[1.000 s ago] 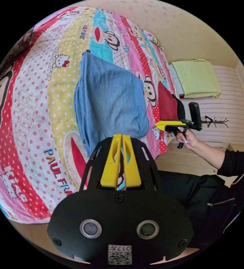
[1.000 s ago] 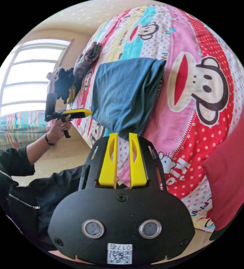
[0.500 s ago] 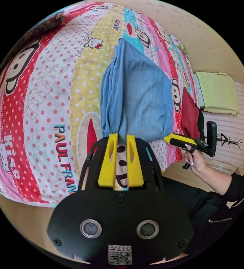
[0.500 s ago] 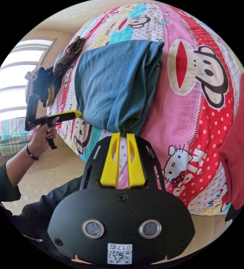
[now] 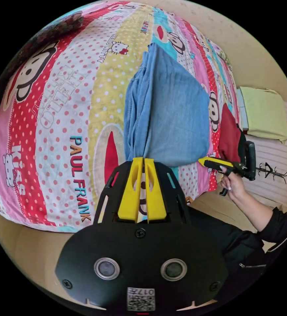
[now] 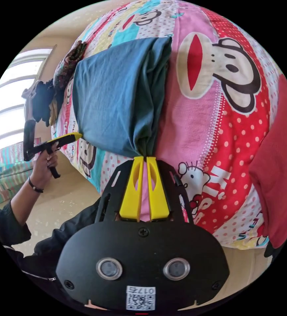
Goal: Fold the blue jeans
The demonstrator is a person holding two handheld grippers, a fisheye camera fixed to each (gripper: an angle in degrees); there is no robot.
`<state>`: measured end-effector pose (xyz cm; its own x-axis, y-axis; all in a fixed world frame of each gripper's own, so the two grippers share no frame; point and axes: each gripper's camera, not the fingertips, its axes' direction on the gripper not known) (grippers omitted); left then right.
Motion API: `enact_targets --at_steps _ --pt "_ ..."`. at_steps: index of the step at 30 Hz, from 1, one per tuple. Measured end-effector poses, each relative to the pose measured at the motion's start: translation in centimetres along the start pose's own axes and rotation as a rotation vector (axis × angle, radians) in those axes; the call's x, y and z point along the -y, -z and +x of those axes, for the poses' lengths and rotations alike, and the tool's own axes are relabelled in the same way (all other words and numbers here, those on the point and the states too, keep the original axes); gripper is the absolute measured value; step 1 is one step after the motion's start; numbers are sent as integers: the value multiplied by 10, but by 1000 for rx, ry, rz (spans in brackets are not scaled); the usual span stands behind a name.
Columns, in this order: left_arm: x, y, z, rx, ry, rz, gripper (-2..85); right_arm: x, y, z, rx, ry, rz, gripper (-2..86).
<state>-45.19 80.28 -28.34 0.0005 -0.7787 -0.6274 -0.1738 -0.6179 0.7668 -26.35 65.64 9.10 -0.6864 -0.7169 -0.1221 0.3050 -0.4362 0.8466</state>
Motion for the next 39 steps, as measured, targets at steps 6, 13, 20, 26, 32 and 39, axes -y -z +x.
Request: enact_targets --at_steps 6,13,20,26,32,39 --pt "-12 61 -4 -109 -126 54 47 -33 38 44 335 -77 124 95" --pt "-30 85 -56 -345 123 205 114 -70 17 107 809 -415 367 129" --pt "-44 59 -89 -669 379 252 113 -62 -6 115 1011 -676 601 141" --pt "-12 75 -77 -561 419 152 111 -16 3 116 982 -708 613 138" --pt "15 102 -97 -779 589 308 112 24 6 126 1134 -801 534 61" --pt "52 104 -107 -1128 864 538 168 32 35 106 1231 -737 560 30"
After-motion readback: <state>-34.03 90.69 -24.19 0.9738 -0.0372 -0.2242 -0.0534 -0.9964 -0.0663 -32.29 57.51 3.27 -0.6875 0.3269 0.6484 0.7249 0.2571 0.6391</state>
